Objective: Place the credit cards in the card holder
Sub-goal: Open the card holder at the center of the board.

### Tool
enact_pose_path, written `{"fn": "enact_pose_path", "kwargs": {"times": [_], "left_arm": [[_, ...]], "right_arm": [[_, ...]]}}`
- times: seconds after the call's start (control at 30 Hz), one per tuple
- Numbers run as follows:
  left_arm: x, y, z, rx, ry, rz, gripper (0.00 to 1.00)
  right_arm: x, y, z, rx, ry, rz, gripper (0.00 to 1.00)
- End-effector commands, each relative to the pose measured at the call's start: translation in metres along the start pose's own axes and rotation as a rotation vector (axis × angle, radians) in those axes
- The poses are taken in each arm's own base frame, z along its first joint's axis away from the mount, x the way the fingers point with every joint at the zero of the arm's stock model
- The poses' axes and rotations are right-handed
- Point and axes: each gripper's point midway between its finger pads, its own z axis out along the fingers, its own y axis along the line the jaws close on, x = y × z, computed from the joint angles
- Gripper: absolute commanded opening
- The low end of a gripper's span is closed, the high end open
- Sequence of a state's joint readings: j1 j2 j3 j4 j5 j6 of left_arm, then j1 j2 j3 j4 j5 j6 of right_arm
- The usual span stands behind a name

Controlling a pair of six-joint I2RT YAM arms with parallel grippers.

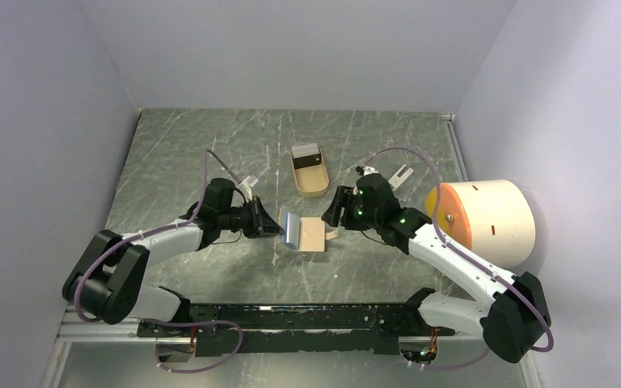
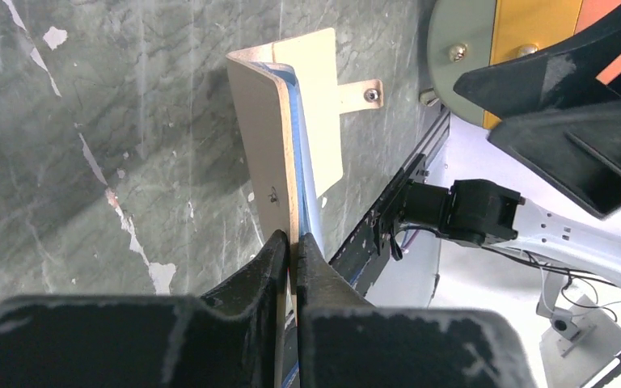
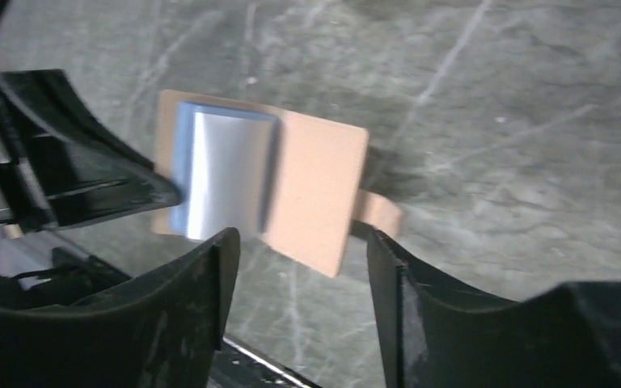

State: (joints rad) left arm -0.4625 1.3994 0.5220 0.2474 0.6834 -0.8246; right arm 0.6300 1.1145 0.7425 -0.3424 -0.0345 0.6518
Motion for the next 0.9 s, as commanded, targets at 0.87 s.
{"fn": "enact_pose_path", "kwargs": {"times": [0.87], "left_arm": [[0.018, 0.009, -0.007, -0.026, 0.005, -0.009, 0.09]], "right_arm": [[0.071, 0.073, 0.071, -0.023, 0.190, -0.108, 0.80]]}}
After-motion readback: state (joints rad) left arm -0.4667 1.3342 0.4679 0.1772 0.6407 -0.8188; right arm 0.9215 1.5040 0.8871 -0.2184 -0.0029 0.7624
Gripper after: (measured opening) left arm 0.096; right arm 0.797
